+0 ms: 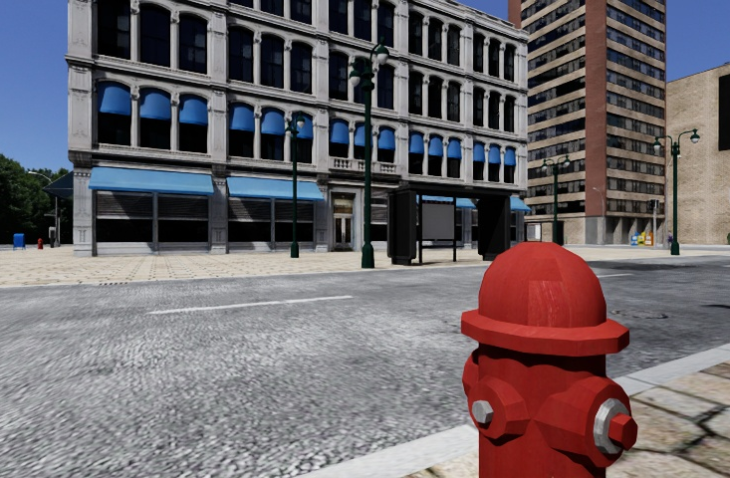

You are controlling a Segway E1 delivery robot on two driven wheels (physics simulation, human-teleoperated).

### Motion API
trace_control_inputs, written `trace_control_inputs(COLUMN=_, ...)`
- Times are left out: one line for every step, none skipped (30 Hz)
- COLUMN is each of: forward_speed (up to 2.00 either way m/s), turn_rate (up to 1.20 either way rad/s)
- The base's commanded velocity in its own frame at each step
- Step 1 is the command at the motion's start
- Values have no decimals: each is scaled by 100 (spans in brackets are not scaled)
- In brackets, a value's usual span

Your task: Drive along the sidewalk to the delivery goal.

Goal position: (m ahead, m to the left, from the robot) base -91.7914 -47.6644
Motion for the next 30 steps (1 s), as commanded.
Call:
trace_control_inputs(forward_speed=0, turn_rate=0)
trace_control_inputs(forward_speed=0, turn_rate=0)
trace_control_inputs(forward_speed=0, turn_rate=0)
trace_control_inputs(forward_speed=0, turn_rate=0)
trace_control_inputs(forward_speed=0, turn_rate=0)
trace_control_inputs(forward_speed=0, turn_rate=0)
trace_control_inputs(forward_speed=0, turn_rate=0)
trace_control_inputs(forward_speed=0, turn_rate=0)
trace_control_inputs(forward_speed=0, turn_rate=0)
trace_control_inputs(forward_speed=0, turn_rate=0)
trace_control_inputs(forward_speed=0, turn_rate=0)
trace_control_inputs(forward_speed=0, turn_rate=0)
trace_control_inputs(forward_speed=0, turn_rate=0)
trace_control_inputs(forward_speed=0, turn_rate=0)
trace_control_inputs(forward_speed=0, turn_rate=0)
trace_control_inputs(forward_speed=0, turn_rate=0)
trace_control_inputs(forward_speed=0, turn_rate=0)
trace_control_inputs(forward_speed=0, turn_rate=0)
trace_control_inputs(forward_speed=0, turn_rate=0)
trace_control_inputs(forward_speed=0, turn_rate=0)
trace_control_inputs(forward_speed=0, turn_rate=0)
trace_control_inputs(forward_speed=0, turn_rate=0)
trace_control_inputs(forward_speed=0, turn_rate=0)
trace_control_inputs(forward_speed=0, turn_rate=0)
trace_control_inputs(forward_speed=0, turn_rate=0)
trace_control_inputs(forward_speed=0, turn_rate=0)
trace_control_inputs(forward_speed=0, turn_rate=0)
trace_control_inputs(forward_speed=0, turn_rate=0)
trace_control_inputs(forward_speed=0, turn_rate=0)
trace_control_inputs(forward_speed=0, turn_rate=0)
